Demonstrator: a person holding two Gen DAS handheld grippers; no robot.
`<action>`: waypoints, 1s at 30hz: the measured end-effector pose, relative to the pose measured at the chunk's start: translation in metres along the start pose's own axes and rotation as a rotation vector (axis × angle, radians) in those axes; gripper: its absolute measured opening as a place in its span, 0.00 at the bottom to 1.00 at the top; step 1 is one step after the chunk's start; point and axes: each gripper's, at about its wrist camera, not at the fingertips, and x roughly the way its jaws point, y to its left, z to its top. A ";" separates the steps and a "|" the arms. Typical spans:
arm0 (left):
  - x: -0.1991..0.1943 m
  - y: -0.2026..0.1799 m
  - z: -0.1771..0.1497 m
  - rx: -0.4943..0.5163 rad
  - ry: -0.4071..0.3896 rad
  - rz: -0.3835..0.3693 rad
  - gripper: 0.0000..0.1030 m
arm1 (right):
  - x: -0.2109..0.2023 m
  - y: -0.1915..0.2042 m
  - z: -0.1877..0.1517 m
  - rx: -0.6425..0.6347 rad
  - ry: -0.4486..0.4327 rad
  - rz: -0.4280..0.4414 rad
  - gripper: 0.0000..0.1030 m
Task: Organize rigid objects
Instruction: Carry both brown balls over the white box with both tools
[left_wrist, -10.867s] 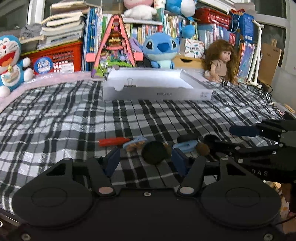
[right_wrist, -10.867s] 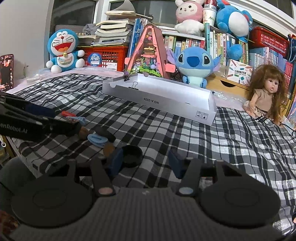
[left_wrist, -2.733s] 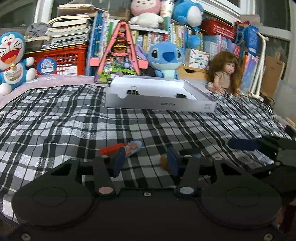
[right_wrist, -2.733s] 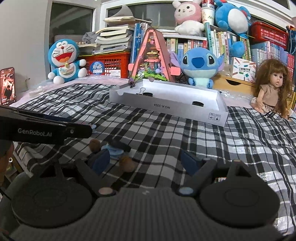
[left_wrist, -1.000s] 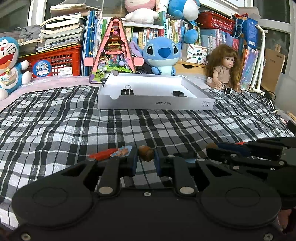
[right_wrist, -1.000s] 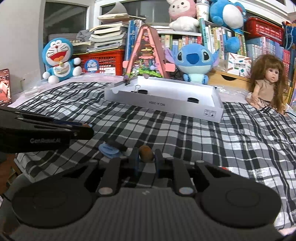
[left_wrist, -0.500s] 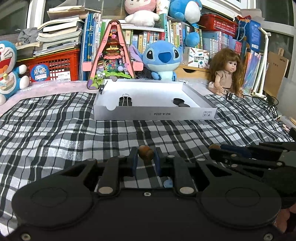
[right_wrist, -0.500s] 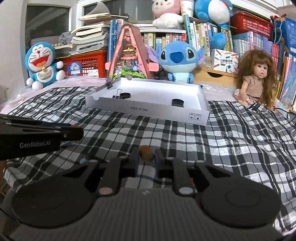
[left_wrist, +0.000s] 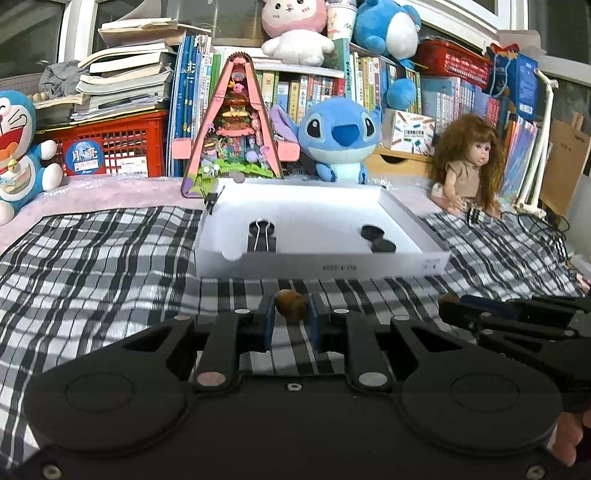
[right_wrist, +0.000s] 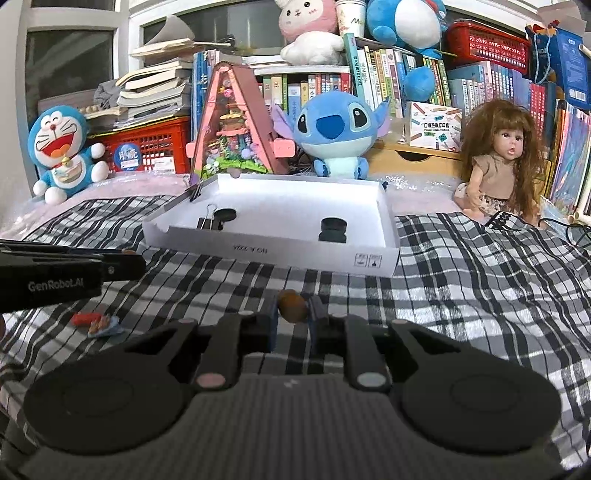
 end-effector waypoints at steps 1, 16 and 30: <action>0.002 0.001 0.004 -0.004 -0.002 0.001 0.17 | 0.002 -0.002 0.003 0.006 0.001 0.000 0.21; 0.057 0.020 0.081 -0.043 0.011 -0.029 0.17 | 0.041 -0.038 0.068 0.074 0.025 0.002 0.21; 0.176 0.028 0.135 -0.060 0.189 -0.026 0.17 | 0.142 -0.072 0.130 0.244 0.230 0.073 0.21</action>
